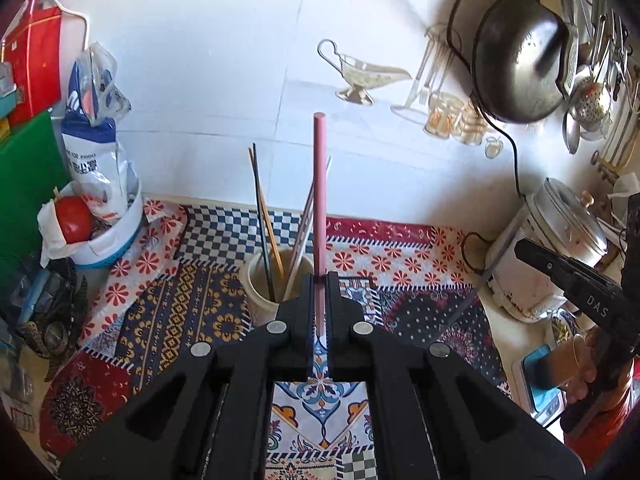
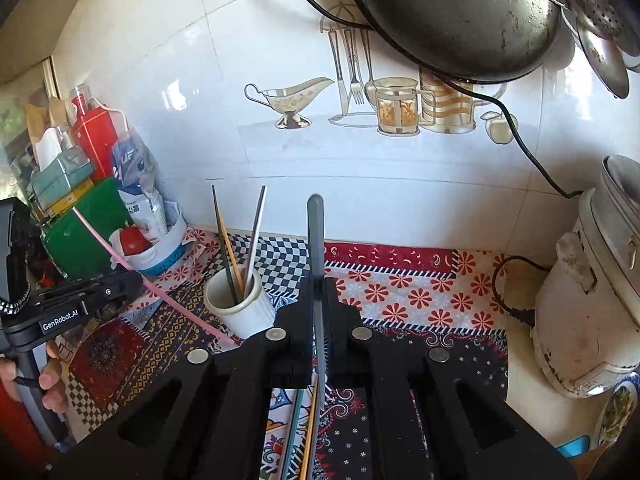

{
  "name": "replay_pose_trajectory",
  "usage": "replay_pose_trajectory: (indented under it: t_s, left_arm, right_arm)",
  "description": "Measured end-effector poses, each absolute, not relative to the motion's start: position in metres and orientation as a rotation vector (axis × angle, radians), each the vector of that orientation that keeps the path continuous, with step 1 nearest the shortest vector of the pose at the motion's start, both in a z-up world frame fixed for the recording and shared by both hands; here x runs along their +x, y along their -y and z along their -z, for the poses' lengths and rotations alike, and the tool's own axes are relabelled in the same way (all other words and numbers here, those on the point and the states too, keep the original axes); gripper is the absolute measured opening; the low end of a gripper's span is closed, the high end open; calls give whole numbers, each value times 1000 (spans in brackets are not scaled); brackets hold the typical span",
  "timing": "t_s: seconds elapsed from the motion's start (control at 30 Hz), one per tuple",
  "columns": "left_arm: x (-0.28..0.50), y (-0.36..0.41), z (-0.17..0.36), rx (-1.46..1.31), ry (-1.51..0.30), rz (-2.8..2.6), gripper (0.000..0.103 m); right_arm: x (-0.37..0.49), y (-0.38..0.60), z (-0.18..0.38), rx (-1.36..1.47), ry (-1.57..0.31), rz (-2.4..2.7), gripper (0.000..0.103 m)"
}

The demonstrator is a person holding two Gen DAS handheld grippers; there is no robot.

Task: Organize utensils
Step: 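Lift the dark grey stick with the right tool while the left tool lifts the pink stick, then carry both held sticks above the white cup, tips pointing down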

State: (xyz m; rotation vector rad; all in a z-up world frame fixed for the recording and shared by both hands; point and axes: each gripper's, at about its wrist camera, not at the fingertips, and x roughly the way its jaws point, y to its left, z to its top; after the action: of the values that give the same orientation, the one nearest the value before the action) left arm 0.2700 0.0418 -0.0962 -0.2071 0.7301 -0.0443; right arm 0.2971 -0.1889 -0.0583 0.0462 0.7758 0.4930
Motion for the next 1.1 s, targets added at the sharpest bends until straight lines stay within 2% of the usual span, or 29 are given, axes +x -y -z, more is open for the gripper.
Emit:
replay_pose_trajectory:
  t_s: [0.23,0.37,0.5,0.57,0.63,0.7,1.1]
  left_arm:
    - [273,-55,80,-211,-678,18,3]
    - [273,-58,76,-214,-668,6,3]
    - [274,-64,78,-216,-666,-13,3]
    - [275,-68,79,-221,-667,-24,3]
    - [276,-72,79,-225,-665,-39,3]
    - [278,-77,79,-232,-663,-51,3]
    - [294,-87,80,-244,-665,-89,3]
  right_arm:
    - [304,166,44,30,-728,-546,3]
    - [314,154,53,11,-761,-567,3]
    - [329,147,83,-45,-852,-551,4]
    - [340,144,105,-68,-928,-555,9]
    - [349,142,125,-85,-991,-558,22]
    - [359,138,147,-119,-1031,-538,26]
    - [421,114,238,-167,-1222,-508,26]
